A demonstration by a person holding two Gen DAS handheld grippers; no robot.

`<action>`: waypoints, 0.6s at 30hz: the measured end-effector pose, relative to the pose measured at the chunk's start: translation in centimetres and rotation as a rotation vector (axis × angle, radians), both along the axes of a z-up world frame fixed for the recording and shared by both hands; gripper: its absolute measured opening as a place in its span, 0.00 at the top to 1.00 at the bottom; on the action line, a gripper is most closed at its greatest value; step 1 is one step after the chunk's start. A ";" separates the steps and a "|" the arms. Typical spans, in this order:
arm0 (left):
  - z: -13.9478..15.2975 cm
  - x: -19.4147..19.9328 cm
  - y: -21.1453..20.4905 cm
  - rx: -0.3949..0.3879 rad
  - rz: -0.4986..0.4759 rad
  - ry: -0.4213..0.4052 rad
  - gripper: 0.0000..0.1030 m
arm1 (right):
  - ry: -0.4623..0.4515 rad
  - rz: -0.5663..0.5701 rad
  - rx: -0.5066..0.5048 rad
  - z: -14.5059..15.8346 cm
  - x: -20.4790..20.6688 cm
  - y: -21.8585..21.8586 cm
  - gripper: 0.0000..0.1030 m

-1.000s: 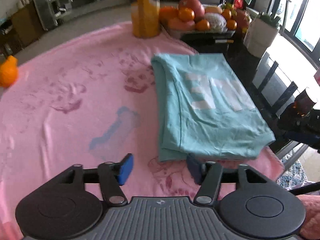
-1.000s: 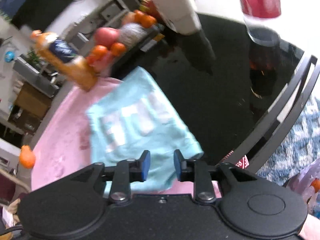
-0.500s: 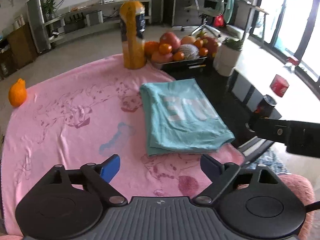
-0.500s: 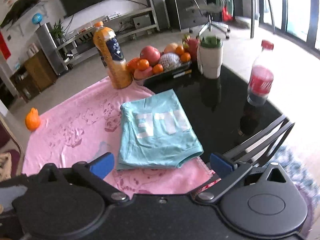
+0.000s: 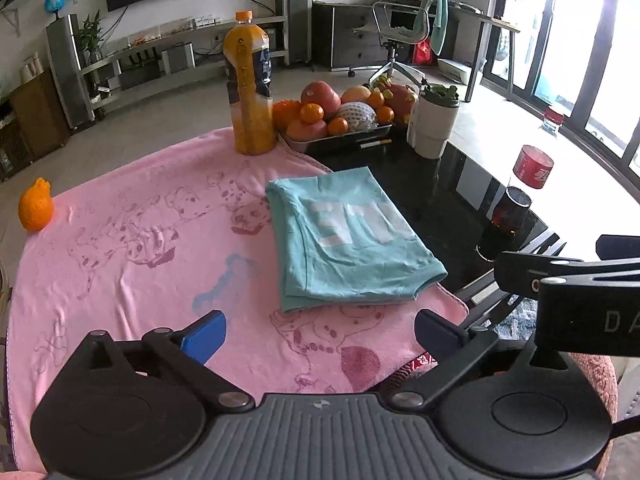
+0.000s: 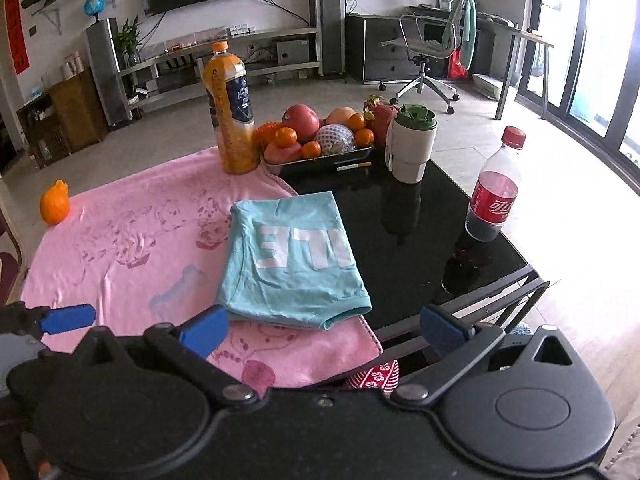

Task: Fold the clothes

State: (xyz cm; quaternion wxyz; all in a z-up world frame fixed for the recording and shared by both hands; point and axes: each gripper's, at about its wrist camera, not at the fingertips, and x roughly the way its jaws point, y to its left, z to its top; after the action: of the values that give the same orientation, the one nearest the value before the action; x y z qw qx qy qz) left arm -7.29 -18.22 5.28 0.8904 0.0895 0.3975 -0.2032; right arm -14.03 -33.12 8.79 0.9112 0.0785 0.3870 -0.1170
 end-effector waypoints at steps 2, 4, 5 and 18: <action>-0.1 0.0 -0.1 0.001 -0.001 0.005 0.01 | 0.002 0.001 -0.005 -0.1 -0.1 0.0 0.00; -0.2 0.0 -0.1 0.003 0.004 0.008 0.01 | 0.004 0.002 -0.009 -0.2 -0.2 0.0 0.00; -0.2 0.0 0.0 0.003 0.005 0.009 0.01 | 0.005 0.002 -0.010 -0.3 -0.2 0.0 0.00; -2.5 0.6 -0.2 0.057 0.015 0.085 0.01 | 0.059 0.025 0.008 -2.4 0.4 0.1 0.00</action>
State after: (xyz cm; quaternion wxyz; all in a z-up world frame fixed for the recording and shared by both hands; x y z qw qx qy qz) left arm -6.70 -18.41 2.74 0.8713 0.1030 0.4411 -0.1886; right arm -13.67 -33.00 6.38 0.9005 0.0737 0.4152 -0.1063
